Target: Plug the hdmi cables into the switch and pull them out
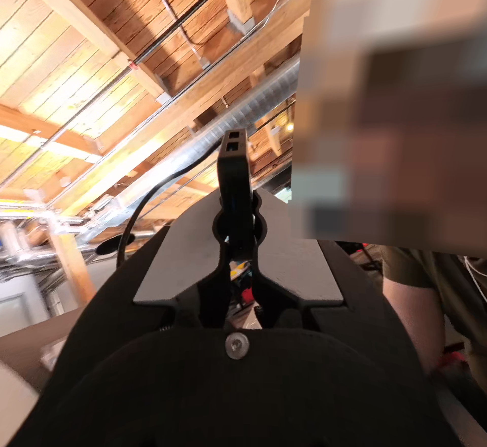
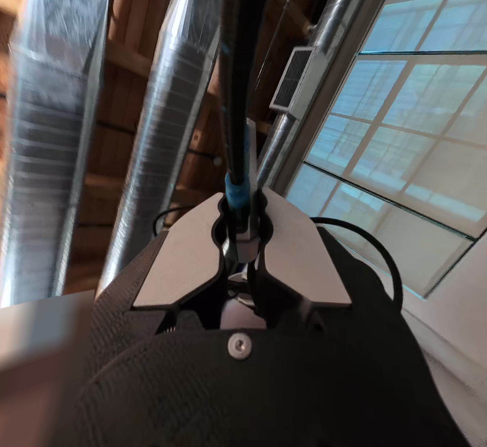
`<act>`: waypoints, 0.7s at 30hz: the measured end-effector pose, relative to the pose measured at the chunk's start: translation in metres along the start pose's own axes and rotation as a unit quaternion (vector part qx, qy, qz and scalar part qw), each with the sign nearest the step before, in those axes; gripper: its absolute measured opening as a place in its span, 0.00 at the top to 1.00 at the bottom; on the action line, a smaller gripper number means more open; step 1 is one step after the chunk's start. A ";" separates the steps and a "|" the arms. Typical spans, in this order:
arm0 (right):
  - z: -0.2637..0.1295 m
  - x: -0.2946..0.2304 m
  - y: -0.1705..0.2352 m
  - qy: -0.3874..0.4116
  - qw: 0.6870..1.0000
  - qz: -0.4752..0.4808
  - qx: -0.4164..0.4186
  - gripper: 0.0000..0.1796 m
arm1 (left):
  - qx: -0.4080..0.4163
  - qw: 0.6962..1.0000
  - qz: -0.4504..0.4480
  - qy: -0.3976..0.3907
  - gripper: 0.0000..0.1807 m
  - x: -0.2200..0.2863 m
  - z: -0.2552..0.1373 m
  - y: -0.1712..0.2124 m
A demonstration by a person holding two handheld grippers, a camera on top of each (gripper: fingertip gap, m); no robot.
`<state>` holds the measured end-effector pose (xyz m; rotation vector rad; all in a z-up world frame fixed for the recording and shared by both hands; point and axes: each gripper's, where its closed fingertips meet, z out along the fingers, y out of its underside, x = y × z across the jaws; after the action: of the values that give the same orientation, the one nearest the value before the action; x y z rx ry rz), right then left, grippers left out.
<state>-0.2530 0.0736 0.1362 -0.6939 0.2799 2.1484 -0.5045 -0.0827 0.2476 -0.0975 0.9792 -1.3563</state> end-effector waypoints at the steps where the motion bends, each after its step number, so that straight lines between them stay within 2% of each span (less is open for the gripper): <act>1: 0.006 -0.010 0.001 -0.004 0.999 -0.034 -0.024 0.89 | -0.011 1.000 0.012 -0.012 0.92 0.003 -0.003 -0.003; 3: 0.017 -0.018 0.000 0.017 0.989 -0.121 -0.082 0.89 | -0.038 0.998 0.034 -0.034 0.92 0.008 -0.007 -0.007; 5: 0.026 -0.011 -0.010 0.070 0.960 -0.231 -0.141 0.89 | -0.064 0.995 0.052 -0.059 0.93 0.011 -0.011 -0.011; 9: 0.028 0.035 -0.033 0.212 0.844 -0.407 -0.277 0.89 | -0.102 0.988 0.083 -0.078 0.93 0.020 -0.011 -0.014; 10: 0.027 0.045 -0.034 0.229 0.816 -0.432 -0.309 0.88 | -0.105 0.988 0.088 -0.077 0.93 0.022 -0.010 -0.015; 13: 0.037 0.051 -0.032 0.206 0.772 -0.494 -0.344 0.89 | -0.104 0.988 0.090 -0.063 0.93 0.028 -0.006 -0.016; 21: 0.080 0.036 -0.045 0.198 0.761 -0.518 -0.336 0.89 | -0.119 0.988 0.080 -0.062 0.93 0.025 -0.005 -0.009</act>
<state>-0.2658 0.1596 0.1828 -1.3183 -0.5980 0.9500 -0.5173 -0.1037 0.2368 -0.2733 1.0179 -1.0703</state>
